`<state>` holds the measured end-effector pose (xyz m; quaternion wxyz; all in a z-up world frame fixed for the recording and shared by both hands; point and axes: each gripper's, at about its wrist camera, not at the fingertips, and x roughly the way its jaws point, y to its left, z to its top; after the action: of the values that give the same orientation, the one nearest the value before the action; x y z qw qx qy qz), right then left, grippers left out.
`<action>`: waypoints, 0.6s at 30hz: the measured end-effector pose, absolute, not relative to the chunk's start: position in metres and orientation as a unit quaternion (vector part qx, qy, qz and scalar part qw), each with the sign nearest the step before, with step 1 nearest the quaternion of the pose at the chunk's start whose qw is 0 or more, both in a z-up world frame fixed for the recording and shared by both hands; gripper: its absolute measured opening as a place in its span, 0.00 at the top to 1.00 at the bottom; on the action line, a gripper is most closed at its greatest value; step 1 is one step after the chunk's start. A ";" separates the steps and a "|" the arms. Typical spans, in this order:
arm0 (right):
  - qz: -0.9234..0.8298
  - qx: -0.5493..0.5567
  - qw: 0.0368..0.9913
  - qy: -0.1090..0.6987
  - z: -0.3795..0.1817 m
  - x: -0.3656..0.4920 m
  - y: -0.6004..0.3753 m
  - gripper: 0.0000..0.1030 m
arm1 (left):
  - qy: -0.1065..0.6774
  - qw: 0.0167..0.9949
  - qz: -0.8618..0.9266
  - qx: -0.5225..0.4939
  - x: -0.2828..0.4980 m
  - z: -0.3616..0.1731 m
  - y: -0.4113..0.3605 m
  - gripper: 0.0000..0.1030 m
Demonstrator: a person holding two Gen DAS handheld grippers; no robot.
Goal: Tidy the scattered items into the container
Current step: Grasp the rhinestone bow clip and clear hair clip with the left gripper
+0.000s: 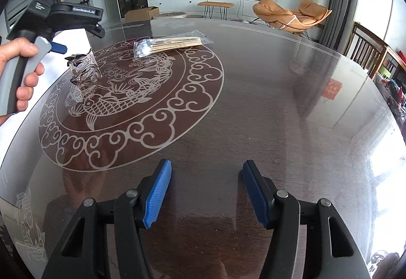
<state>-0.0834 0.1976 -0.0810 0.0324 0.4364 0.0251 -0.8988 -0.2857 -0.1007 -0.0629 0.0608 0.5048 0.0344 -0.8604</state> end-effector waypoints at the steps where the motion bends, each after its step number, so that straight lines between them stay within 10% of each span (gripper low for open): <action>1: -0.899 0.436 0.032 0.025 -0.081 -0.083 0.198 0.42 | 0.032 0.057 -0.858 0.509 -0.285 -0.069 -0.103 0.00; 18: -0.899 0.437 0.032 0.026 -0.081 -0.084 0.198 0.42 | 0.004 -0.018 -0.870 0.492 -0.212 -0.070 -0.135 0.05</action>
<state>-0.0835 0.1977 -0.0809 0.0324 0.4366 0.0256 -0.8987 -0.2124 -0.1349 -0.0704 -0.0182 0.4922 0.0036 -0.8703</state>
